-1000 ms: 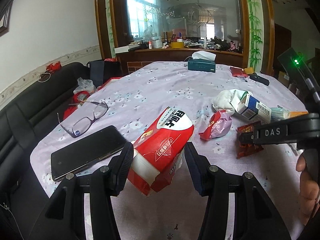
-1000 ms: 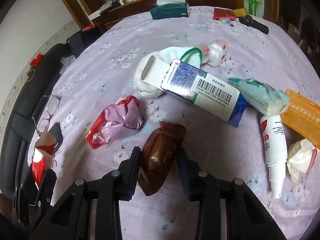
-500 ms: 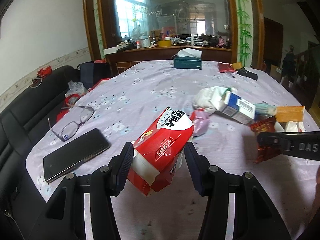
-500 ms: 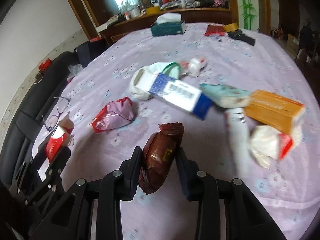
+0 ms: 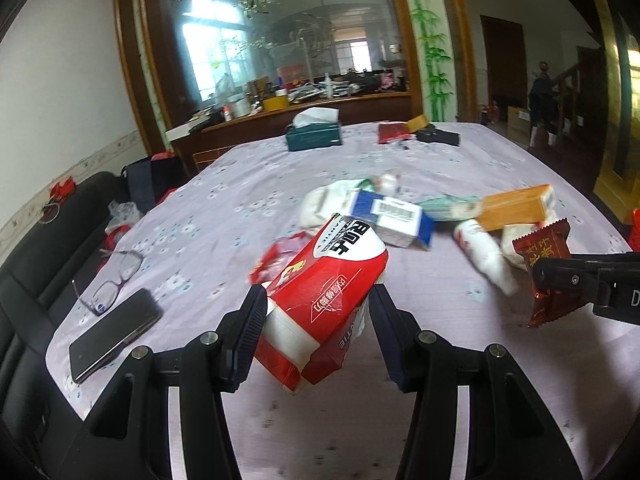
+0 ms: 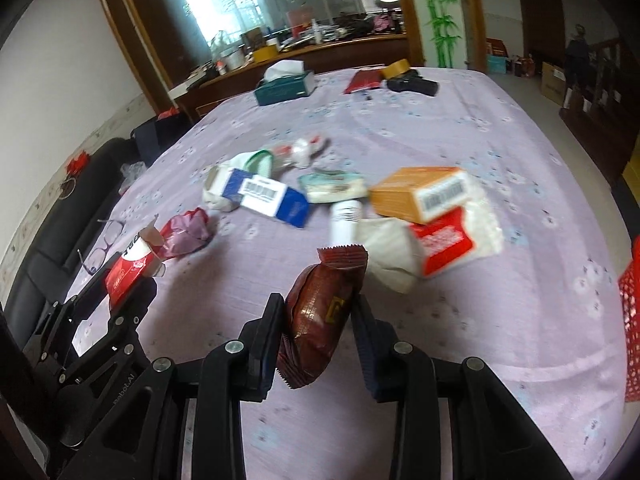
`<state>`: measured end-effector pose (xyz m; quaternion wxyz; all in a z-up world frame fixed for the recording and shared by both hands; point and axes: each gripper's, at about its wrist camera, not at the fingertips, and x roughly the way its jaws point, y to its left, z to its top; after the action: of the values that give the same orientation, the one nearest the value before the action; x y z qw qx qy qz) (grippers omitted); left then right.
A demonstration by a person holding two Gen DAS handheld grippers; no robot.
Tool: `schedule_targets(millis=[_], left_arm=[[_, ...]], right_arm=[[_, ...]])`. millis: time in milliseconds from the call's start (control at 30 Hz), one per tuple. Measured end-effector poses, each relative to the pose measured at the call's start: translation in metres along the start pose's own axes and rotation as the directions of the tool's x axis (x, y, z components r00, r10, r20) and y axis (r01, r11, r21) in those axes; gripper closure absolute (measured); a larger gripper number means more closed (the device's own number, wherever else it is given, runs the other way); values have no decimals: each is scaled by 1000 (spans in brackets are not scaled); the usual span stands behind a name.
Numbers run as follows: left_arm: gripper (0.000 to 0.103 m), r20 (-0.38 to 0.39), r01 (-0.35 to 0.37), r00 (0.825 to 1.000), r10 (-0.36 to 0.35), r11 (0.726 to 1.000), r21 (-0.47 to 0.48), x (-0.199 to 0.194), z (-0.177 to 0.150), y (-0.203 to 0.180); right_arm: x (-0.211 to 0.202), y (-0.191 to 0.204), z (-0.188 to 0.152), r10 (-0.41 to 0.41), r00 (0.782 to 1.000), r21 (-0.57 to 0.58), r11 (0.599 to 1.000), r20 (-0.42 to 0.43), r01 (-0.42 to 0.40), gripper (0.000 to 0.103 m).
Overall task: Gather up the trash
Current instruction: 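Carry the red tissue pack and brown wrapper toward the red wastebasket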
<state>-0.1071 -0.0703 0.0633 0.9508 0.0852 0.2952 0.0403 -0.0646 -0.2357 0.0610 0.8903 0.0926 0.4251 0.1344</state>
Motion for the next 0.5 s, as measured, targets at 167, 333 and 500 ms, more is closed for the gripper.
schedule_targets(millis=[167, 333, 500], left_arm=[[51, 8, 14, 1000, -15, 999, 40, -5, 3, -21], [51, 12, 23, 1000, -24, 997, 68, -11, 4, -36], [51, 14, 26, 1000, -27, 996, 84, -13, 5, -45]], right_arm=[[-12, -17, -5, -6, 1000, 24, 1000, 18, 6, 66], [-20, -29, -8, -10, 999, 44, 999, 33, 8, 66], [-26, -37, -10, -11, 999, 55, 998, 43, 9, 66]])
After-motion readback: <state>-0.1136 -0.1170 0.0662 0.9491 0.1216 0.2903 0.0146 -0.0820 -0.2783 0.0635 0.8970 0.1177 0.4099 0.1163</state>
